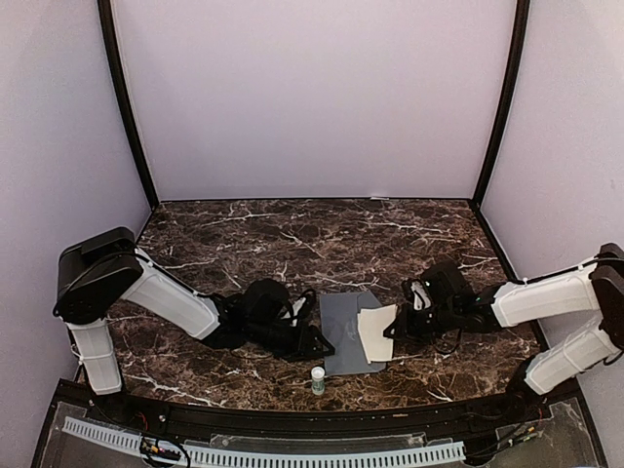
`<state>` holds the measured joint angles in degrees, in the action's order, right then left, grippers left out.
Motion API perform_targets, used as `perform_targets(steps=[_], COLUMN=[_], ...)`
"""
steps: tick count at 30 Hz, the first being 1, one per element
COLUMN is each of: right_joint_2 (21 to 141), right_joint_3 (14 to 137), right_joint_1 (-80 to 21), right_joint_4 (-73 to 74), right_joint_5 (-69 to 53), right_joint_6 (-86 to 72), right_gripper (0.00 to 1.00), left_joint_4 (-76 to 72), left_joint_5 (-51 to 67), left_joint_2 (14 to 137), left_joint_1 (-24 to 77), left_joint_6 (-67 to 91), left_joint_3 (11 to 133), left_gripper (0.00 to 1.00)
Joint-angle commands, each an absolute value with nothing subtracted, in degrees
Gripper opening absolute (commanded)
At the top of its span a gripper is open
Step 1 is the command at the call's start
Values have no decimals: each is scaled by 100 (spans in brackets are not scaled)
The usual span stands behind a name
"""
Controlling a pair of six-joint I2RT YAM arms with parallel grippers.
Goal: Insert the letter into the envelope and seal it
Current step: Place the letter in the envelope.
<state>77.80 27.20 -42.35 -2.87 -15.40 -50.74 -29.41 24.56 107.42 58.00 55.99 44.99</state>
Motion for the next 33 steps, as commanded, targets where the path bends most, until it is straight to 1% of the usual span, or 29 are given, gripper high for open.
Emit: perform_targets(steps=[1,7,14,18,22,28,31,33], right_joint_2=[8075,8451,8624,8695,8506,7967,7774,7687], right_joint_3=[2896,3076,3303,3422,3458,3749,3967,4074], right_joint_1=[-4289,-4314,-4367,-4377,-4377,-4384,-4392,-4401], right_joint_4=[-336,-484,-677,-521,-284,565,1060,1303], right_joint_5=[-1551,-1718,-1910,-1880,-1776,-1387,-1056,-901], right_joint_6=[-5167,-5163,-4963,-4797,-4682,-4396,-4227,-4150], right_gripper=[0,0,0,0,1,33,44,48], left_joint_4=[-3058,-3027,-2989,-2862,-2673,-2267,-2021,-1863], left_joint_5=[2531,2557,2572,2480,2149,1771,1592,1403], left_joint_2=[10869,10950,11069,11043,10822,10371,10201,10096], left_joint_1=[5792,5792,5796,5795,5791,5777,5754,5737], left_joint_6=[5554,5470,5396,5328,5277,5124,5074,5053], left_joint_3=[4631,4742,4856,4936,4892,4881,4930,4938], left_gripper=[39,39,39,39,40,48,50,51])
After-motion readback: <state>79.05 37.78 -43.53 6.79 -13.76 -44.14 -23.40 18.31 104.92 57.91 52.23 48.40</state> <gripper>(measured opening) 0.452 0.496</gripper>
